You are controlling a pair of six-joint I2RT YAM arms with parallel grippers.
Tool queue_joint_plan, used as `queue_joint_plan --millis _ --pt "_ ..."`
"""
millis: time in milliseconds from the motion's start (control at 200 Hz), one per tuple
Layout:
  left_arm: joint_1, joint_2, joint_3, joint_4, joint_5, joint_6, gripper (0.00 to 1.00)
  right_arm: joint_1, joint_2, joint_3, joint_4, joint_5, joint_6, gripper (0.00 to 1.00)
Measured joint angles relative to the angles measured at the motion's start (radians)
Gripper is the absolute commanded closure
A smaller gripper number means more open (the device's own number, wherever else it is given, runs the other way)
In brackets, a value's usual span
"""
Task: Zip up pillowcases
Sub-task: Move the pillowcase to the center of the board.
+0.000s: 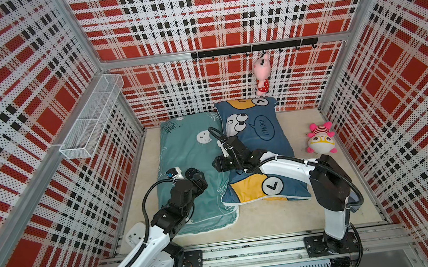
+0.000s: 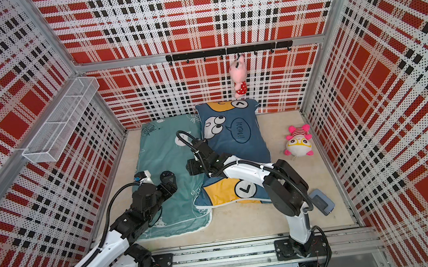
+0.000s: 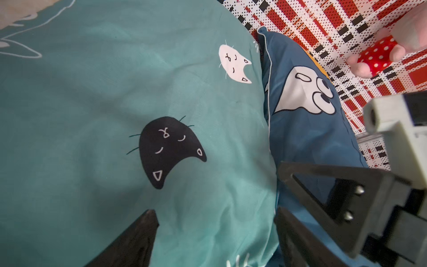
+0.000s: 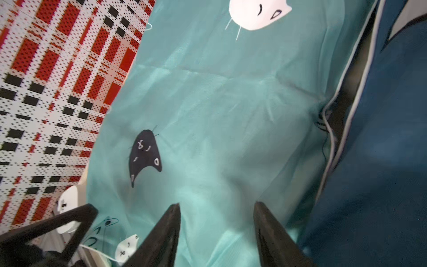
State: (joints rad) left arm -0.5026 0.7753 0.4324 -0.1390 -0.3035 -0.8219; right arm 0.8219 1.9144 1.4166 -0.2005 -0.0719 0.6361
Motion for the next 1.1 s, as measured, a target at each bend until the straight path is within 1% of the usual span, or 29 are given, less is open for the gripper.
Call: queue_joint_plan --millis 175,316,406,536,636,802,877,962,987,1017,1047,1097 --pt "0.043 0.033 -0.027 0.069 0.027 0.001 0.18 -0.064 -0.003 -0.121 0.039 0.0 0.012 0.53" --pt "0.076 0.071 -0.07 0.11 0.05 0.003 0.2 -0.126 -0.08 -0.266 0.067 0.0 0.01 0.51" --pt "0.115 0.106 -0.083 0.137 0.075 0.01 0.2 -0.174 -0.146 -0.341 0.076 -0.008 0.004 0.48" --pt "0.159 0.164 -0.084 0.182 0.104 0.023 0.21 -0.223 -0.205 -0.401 0.068 -0.026 -0.036 0.4" --pt "0.184 0.212 -0.082 0.212 0.122 0.034 0.22 -0.229 -0.229 -0.411 0.05 -0.065 -0.09 0.37" --pt "0.208 0.286 -0.068 0.253 0.142 0.05 0.24 -0.225 -0.301 -0.463 0.042 -0.187 -0.151 0.38" --pt "0.218 0.316 -0.059 0.272 0.146 0.058 0.24 -0.208 -0.337 -0.493 0.031 -0.229 -0.17 0.38" --pt "0.228 0.351 -0.047 0.288 0.153 0.068 0.24 -0.158 -0.35 -0.506 0.026 -0.273 -0.19 0.37" --pt "0.23 0.358 -0.043 0.291 0.154 0.069 0.24 -0.136 -0.349 -0.508 0.031 -0.29 -0.195 0.35" --pt "0.232 0.367 -0.039 0.293 0.156 0.071 0.25 -0.117 -0.348 -0.511 0.037 -0.305 -0.197 0.29" --pt "0.233 0.373 -0.035 0.296 0.158 0.072 0.25 -0.1 -0.345 -0.515 0.046 -0.322 -0.198 0.2" --pt "0.234 0.38 -0.031 0.303 0.158 0.076 0.25 -0.068 -0.336 -0.521 0.073 -0.351 -0.206 0.13"
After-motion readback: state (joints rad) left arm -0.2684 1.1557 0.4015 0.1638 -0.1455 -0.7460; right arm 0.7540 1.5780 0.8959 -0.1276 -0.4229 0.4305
